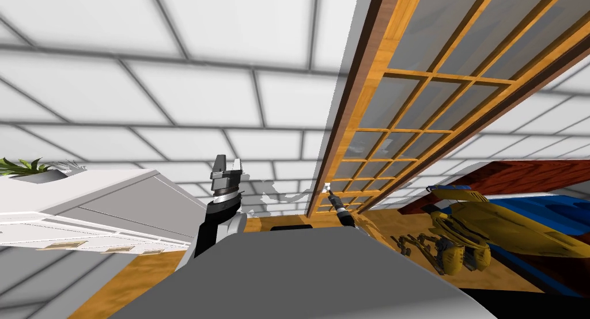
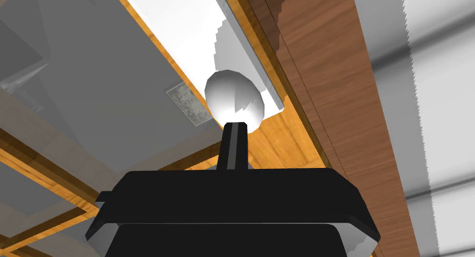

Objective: Pull the door open

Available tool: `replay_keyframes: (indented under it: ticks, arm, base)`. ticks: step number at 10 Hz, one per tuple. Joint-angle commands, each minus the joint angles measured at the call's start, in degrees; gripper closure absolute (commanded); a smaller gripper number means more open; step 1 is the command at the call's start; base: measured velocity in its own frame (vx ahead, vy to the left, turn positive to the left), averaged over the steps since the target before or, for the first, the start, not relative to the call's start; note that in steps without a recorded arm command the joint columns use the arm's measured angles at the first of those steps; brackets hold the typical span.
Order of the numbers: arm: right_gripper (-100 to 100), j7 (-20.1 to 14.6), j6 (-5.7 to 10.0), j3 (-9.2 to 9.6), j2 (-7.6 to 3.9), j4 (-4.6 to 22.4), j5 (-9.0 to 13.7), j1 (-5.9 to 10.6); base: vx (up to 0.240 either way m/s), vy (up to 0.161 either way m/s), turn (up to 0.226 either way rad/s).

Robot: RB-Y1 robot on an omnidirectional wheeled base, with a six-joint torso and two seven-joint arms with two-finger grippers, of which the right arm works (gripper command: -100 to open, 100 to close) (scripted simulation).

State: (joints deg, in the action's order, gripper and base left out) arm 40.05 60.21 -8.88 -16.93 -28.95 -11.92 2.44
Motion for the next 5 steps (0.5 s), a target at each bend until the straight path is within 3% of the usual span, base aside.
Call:
replay_keyframes:
  ticks: [1, 5]
  arm:
    - [-100, 2.68, 1.00, -0.34, -0.47, 0.01, -0.64, -0.75]
    - [-100, 7.38, 3.07, -1.01, -1.48, 0.00, -1.90, -2.59]
  base:
    - [-0.020, 0.038, -0.081]
    - [-0.017, 0.035, -0.041]
